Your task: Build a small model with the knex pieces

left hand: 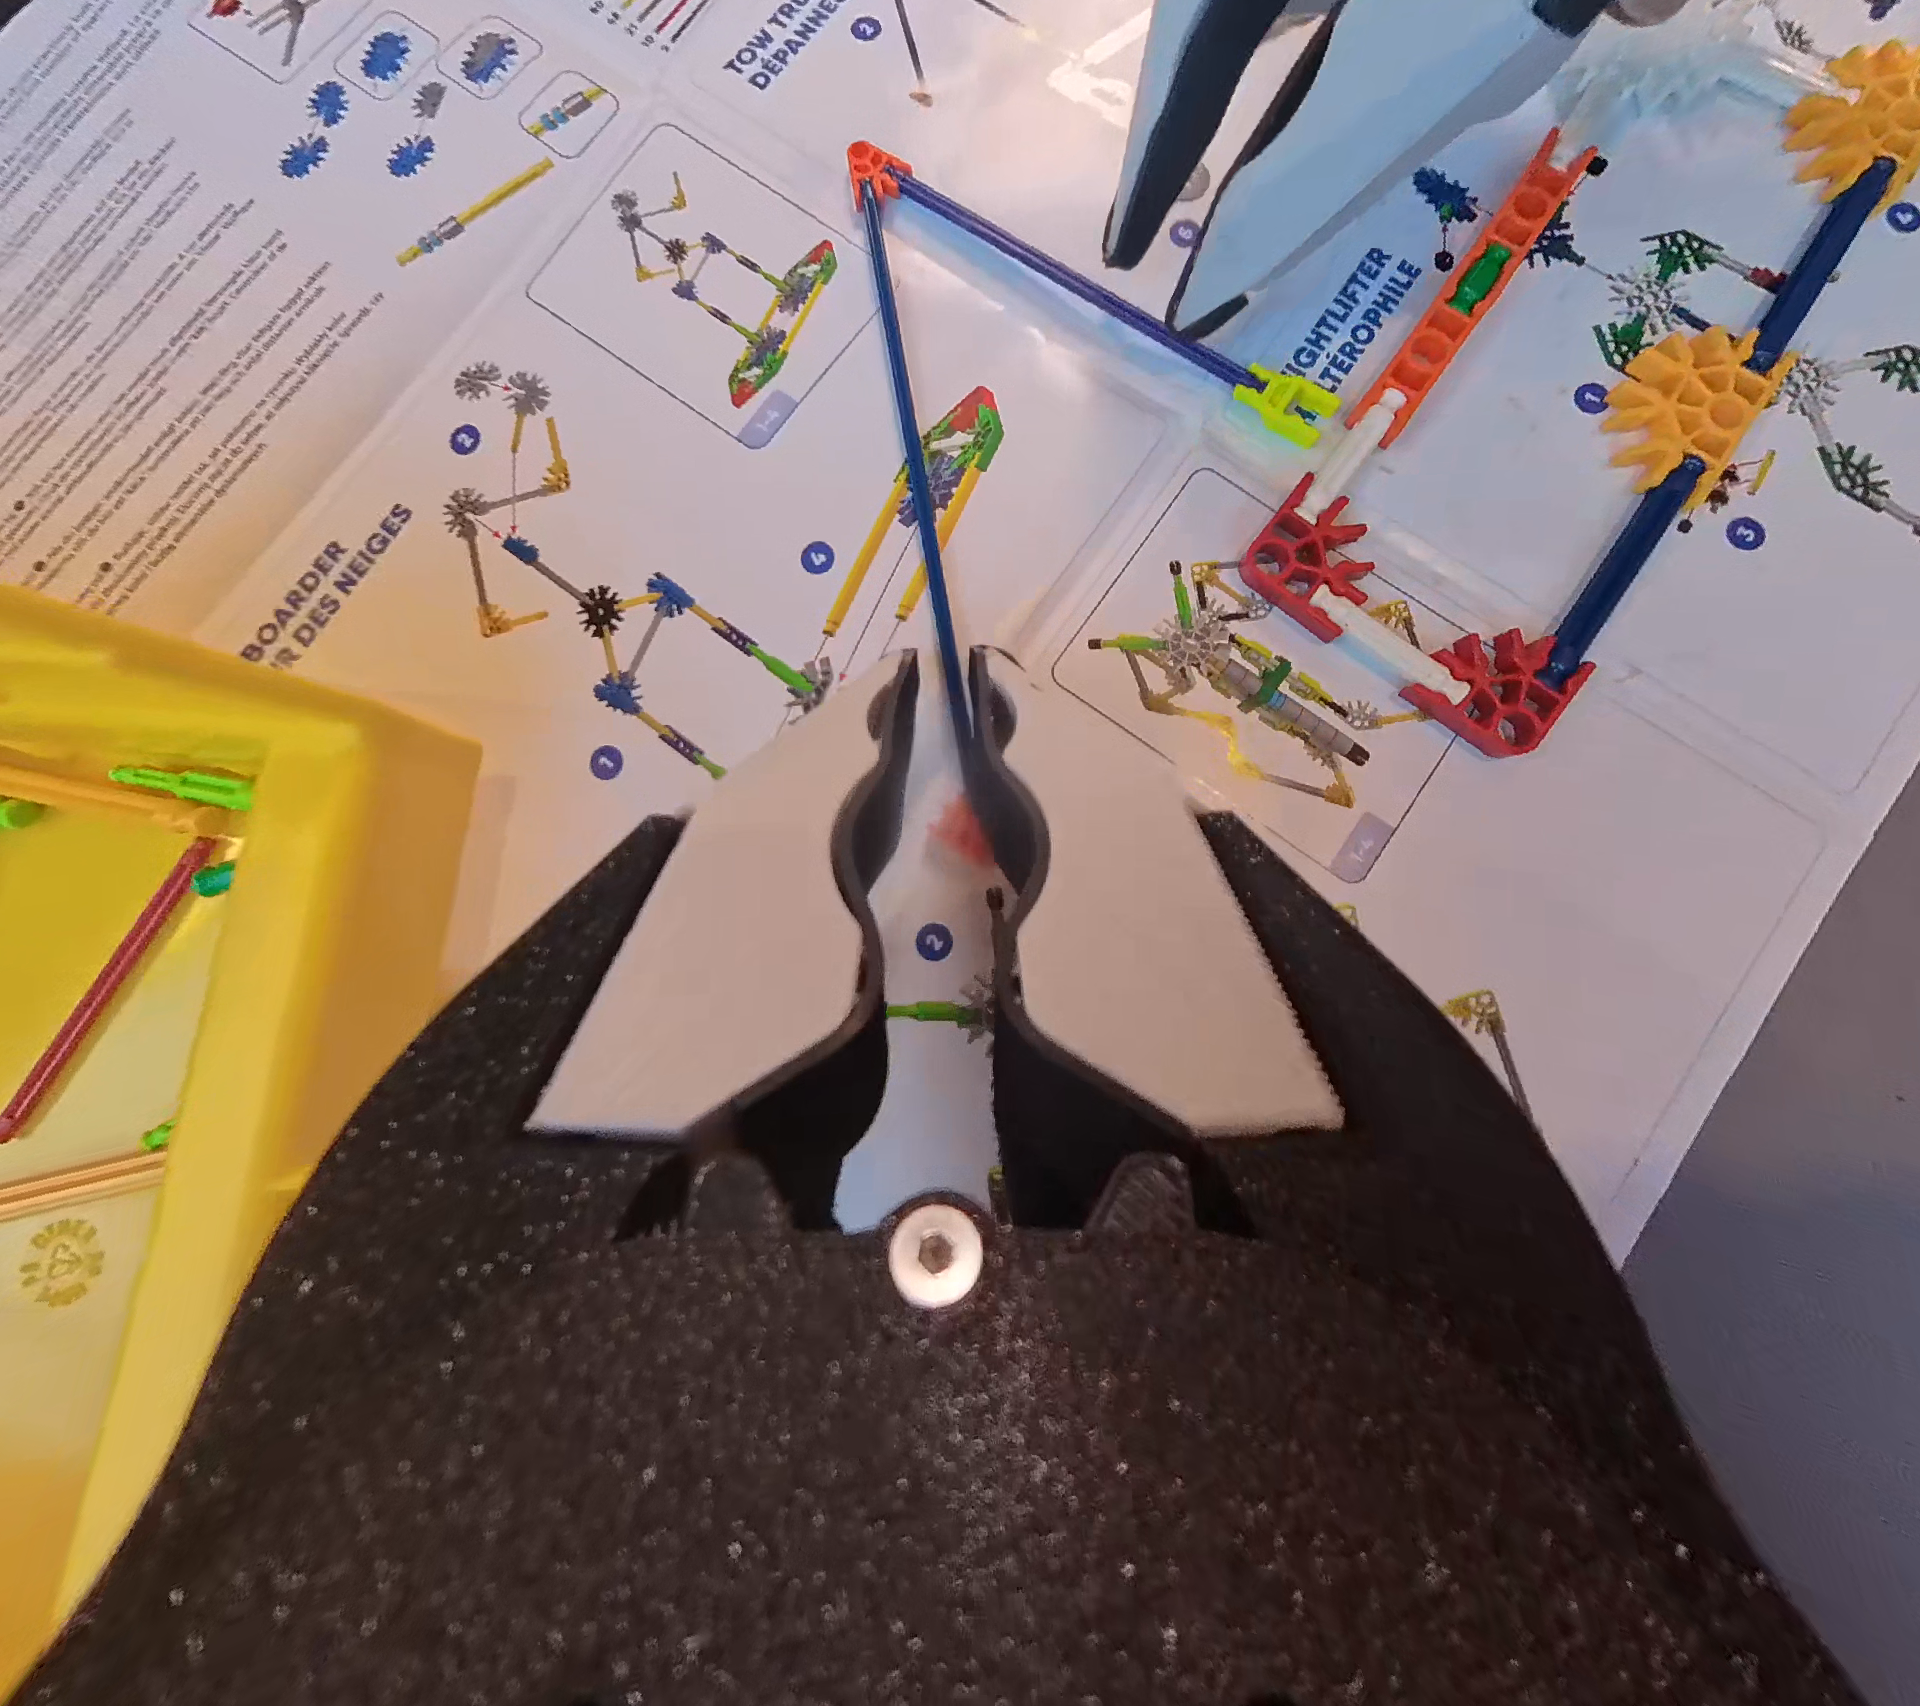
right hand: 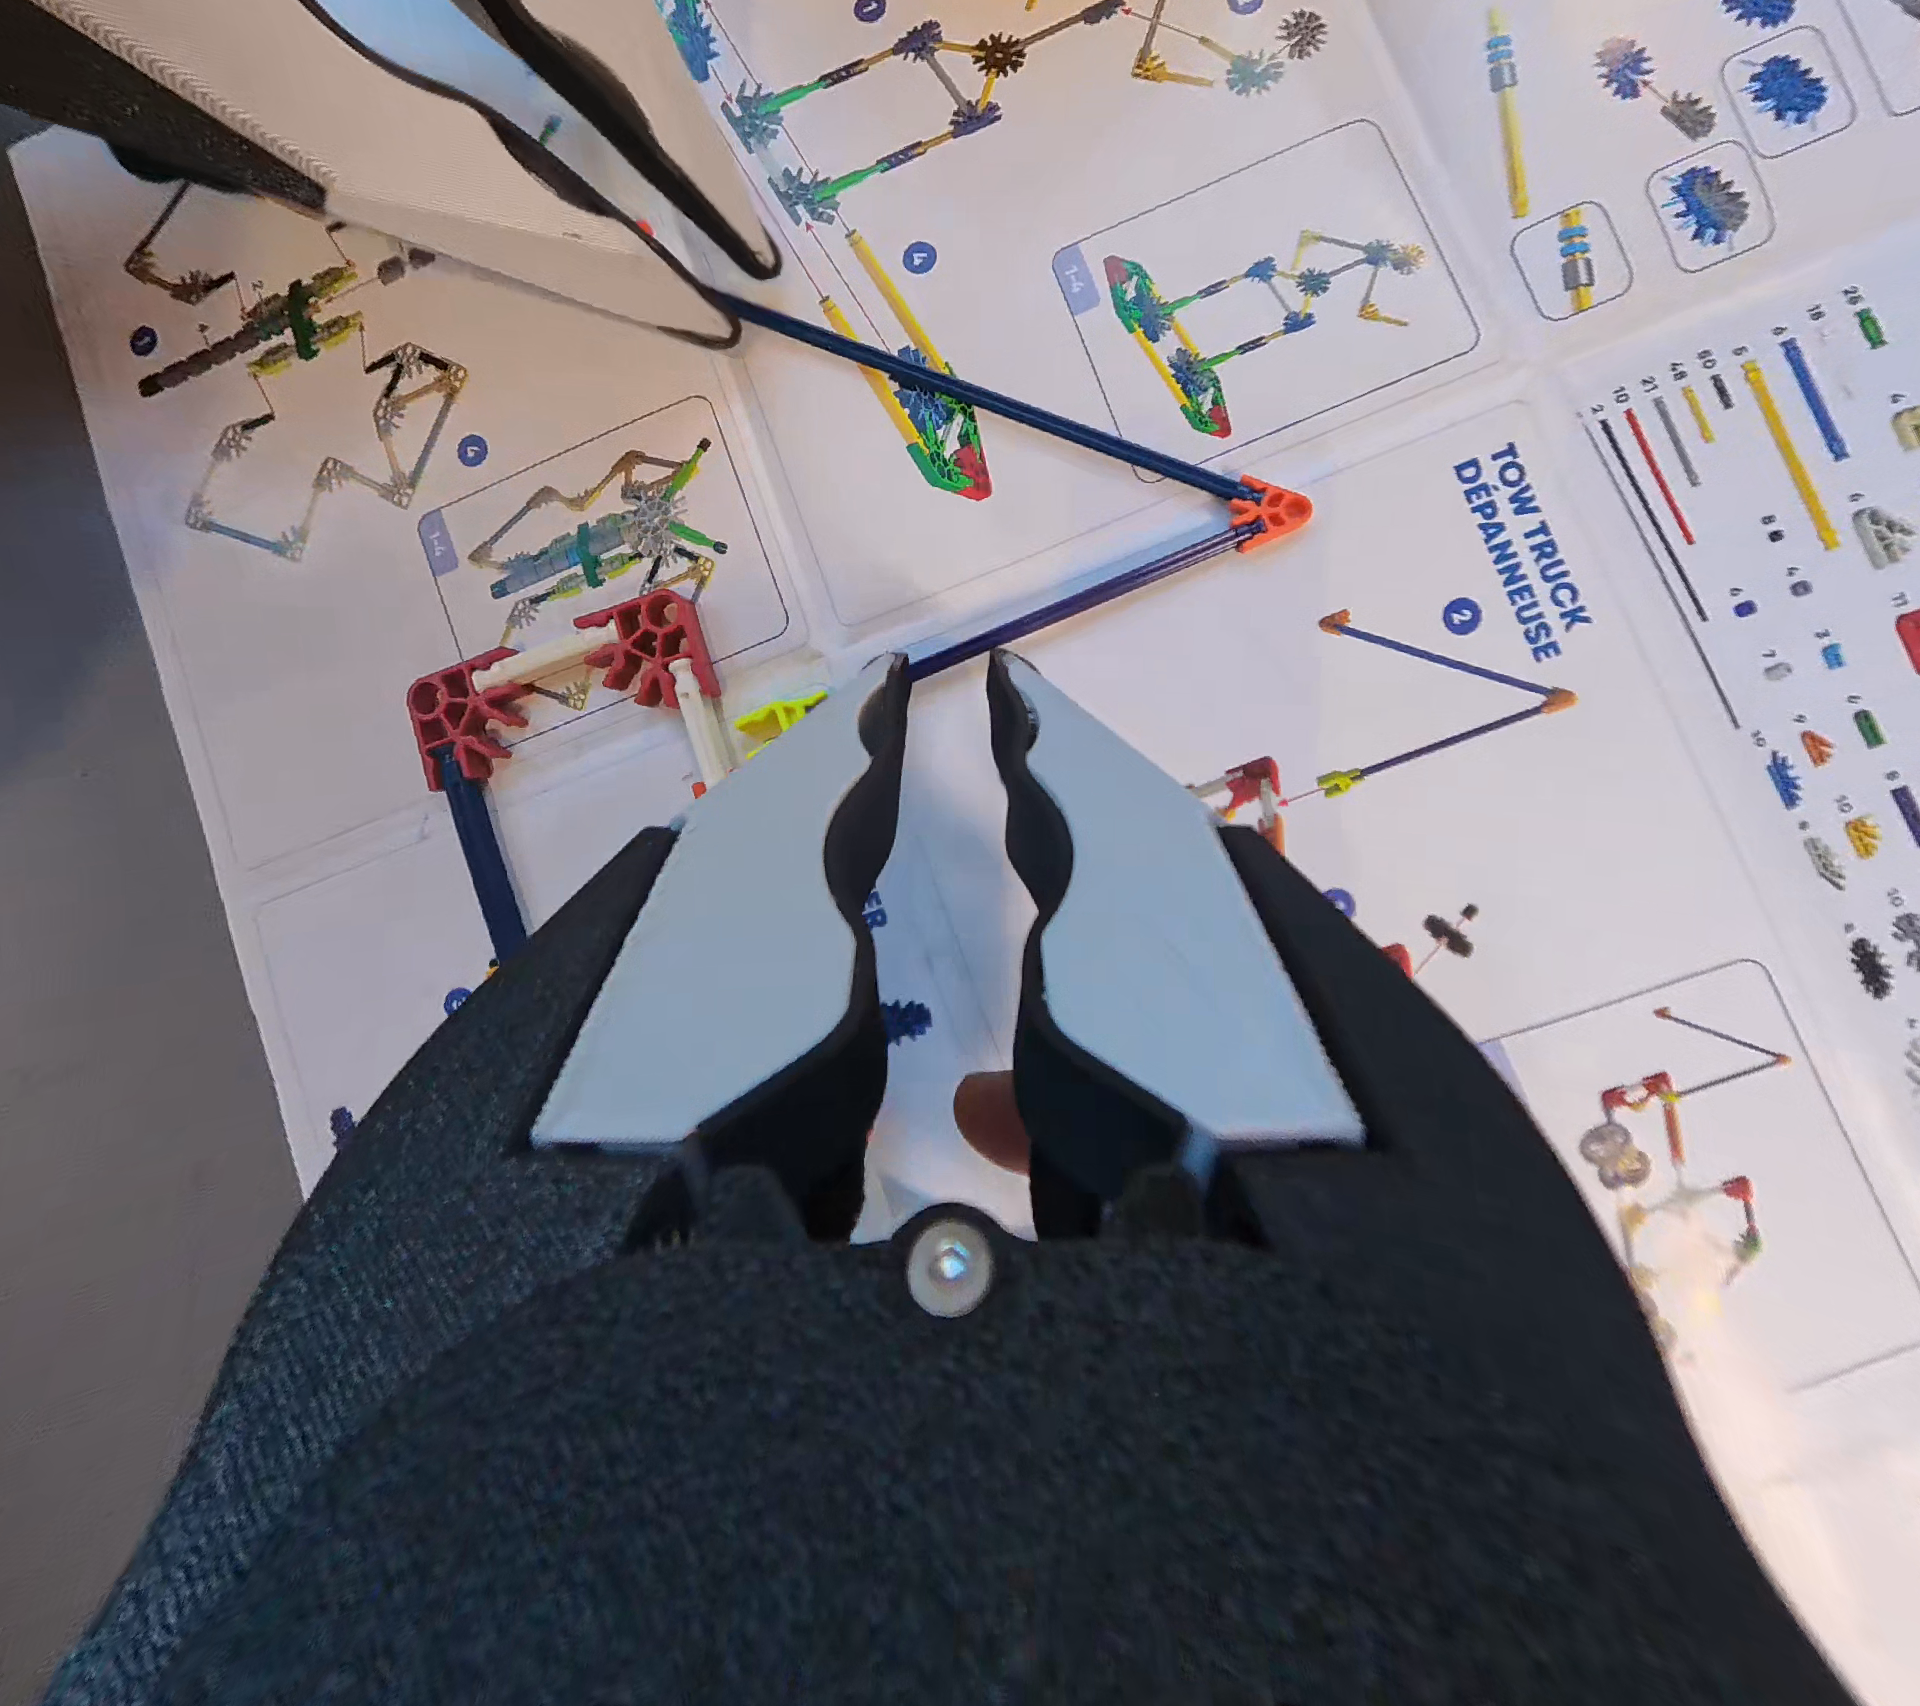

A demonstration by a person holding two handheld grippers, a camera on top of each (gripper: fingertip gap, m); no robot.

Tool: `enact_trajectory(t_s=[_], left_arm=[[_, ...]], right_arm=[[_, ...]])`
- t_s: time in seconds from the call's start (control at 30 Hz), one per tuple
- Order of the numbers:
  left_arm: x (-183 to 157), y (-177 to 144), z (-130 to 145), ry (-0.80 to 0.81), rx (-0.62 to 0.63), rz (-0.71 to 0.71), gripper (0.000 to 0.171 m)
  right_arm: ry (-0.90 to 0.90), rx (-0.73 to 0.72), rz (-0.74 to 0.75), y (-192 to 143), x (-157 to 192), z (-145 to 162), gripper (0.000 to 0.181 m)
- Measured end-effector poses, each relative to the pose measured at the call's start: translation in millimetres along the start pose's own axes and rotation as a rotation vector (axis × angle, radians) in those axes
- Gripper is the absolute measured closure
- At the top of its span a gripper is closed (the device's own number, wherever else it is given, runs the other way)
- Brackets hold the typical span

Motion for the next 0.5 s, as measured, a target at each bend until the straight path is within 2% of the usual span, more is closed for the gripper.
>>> enact_trajectory(t_s=[0.1, 0.23, 0.37, 0.5], left_arm=[[-4.3, 3.2, 1.1, 0.036, 0.024, 0.002, 0.169], [-6.2, 2.9, -0.6, 0.070, 0.033, -0.035, 0.170], [-4.1, -2.5, -5.6, 0.076, -0.011, -0.077, 0.171], [-1.0, -9.2, -10.1, 0.072, -0.067, -0.105, 0.171]], right_arm=[[-0.002, -0.010, 0.031, -2.6, -3.8, 4.6, 0.171], [0.084, -0.156, 0.090, -37.7, -26.2, 5.1, 0.172], [0.162, -0.307, 0.162, -78.9, -47.1, 10.1, 0.172], [0.196, -0.370, 0.168, -89.9, -51.1, 17.5, 0.172]])
Point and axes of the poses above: each gripper's, where its closed fingertips meet, y out along the fingers, z out of its underside, x = y × z across the jaws, the point moved 8 cm from there along -y, back along the fingers, and after that the axes turned 7 degrees about x, right-handed, at the moved point
